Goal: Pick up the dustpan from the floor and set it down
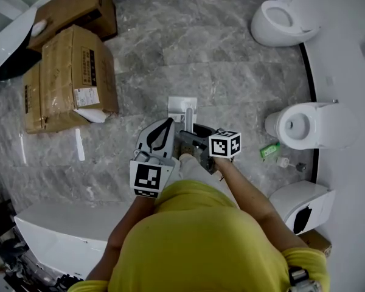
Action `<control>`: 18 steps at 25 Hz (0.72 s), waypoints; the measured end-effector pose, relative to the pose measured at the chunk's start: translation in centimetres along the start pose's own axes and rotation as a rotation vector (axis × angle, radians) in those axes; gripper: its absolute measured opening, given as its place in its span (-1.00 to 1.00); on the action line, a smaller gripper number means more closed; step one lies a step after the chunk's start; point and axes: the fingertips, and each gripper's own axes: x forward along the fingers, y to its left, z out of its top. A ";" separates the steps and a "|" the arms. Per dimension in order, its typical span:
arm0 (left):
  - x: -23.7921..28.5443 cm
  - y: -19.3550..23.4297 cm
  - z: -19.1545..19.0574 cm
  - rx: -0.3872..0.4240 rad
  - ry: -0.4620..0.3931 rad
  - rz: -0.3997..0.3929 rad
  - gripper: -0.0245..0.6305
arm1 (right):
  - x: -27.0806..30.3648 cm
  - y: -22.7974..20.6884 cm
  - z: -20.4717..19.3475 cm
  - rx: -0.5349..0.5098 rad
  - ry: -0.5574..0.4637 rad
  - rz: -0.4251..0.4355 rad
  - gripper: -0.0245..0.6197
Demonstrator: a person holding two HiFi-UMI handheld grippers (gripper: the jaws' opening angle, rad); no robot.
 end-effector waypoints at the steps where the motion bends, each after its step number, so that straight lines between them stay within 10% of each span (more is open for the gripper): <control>1: 0.1 0.1 -0.1 -0.002 0.003 0.001 -0.93 | 0.3 0.0 -0.1 0.032 0.005 0.028 -0.02; 9: 0.4 0.9 -0.2 -0.004 0.015 0.004 -0.93 | 1.3 0.9 0.1 0.165 0.016 0.210 -0.52; 18: 0.1 1.2 0.4 0.007 -0.006 -0.006 -0.93 | 0.3 2.9 1.6 0.129 -0.012 0.233 -0.51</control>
